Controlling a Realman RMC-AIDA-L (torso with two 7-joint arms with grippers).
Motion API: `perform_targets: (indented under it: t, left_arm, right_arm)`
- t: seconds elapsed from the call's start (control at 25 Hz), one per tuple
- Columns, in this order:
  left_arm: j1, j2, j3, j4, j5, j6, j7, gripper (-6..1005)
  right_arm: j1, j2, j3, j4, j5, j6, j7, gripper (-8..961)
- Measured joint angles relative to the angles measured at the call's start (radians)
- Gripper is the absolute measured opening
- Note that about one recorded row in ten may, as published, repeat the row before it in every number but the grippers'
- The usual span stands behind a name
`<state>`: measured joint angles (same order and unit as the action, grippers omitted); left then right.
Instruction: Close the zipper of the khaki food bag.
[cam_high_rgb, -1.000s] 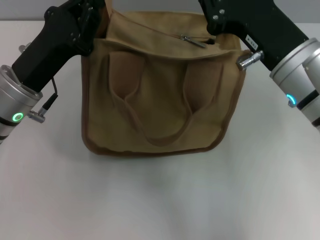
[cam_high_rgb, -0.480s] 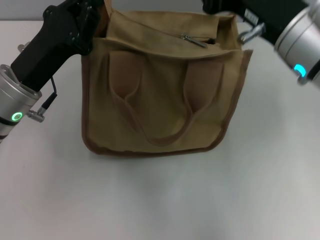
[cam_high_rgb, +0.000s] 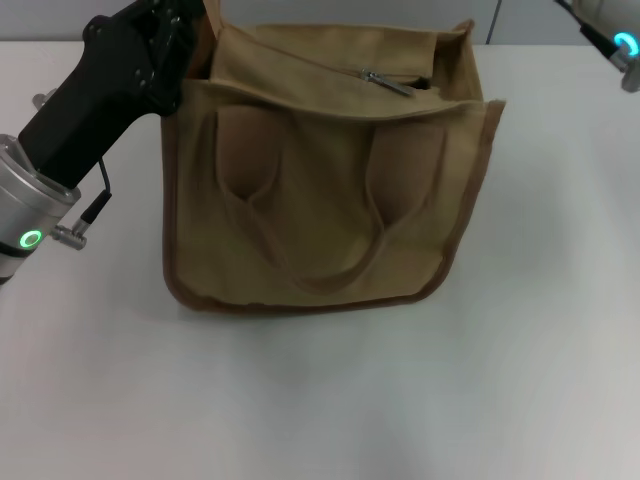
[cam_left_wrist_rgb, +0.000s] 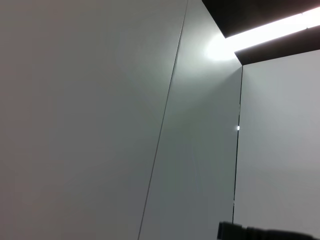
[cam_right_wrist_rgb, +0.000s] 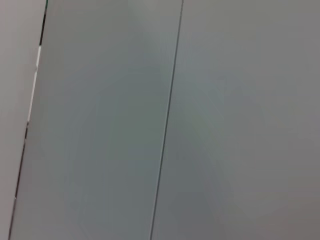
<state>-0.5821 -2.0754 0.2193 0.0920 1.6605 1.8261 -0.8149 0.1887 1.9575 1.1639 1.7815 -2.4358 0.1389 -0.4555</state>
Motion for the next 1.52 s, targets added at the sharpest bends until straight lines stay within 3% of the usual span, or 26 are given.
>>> perform_targets:
  t: [0.04, 0.32, 0.48, 0.56, 0.92, 1.08, 1.52]
  left_arm:
    - [0.0, 0.0, 0.0, 0.0, 0.0, 0.0, 0.0, 25]
    - [0.005, 0.0, 0.0, 0.0, -0.001, 0.001, 0.006, 25]
    - [0.003, 0.0, -0.001, 0.002, -0.004, 0.001, 0.007, 25]
    - [-0.002, 0.0, -0.003, 0.006, -0.004, 0.0, 0.004, 25]
    - [-0.01, 0.0, -0.004, 0.008, -0.006, -0.005, 0.0, 25]
    - [-0.01, 0.002, -0.005, 0.011, -0.006, 0.009, -0.002, 25]
    - [-0.065, -0.001, -0.011, 0.034, -0.008, 0.006, -0.04, 25]
  right_arm:
    - [0.0, 0.0, 0.0, 0.0, 0.0, 0.0, 0.0, 266]
    - [-0.1, 0.082, -0.016, -0.022, 0.002, -0.001, -0.127, 269]
    - [-0.18, 0.116, -0.071, -0.026, 0.002, -0.035, -0.203, 271]
    - [-0.19, 0.118, -0.087, -0.033, 0.002, -0.056, -0.218, 272]
    - [-0.229, 0.112, -0.253, -0.205, -0.006, -0.401, -0.314, 290]
    - [-0.25, 0.118, -0.265, -0.257, -0.006, -0.465, -0.309, 349]
    - [-0.241, 0.117, -0.314, -0.357, -0.007, -0.542, -0.311, 350]
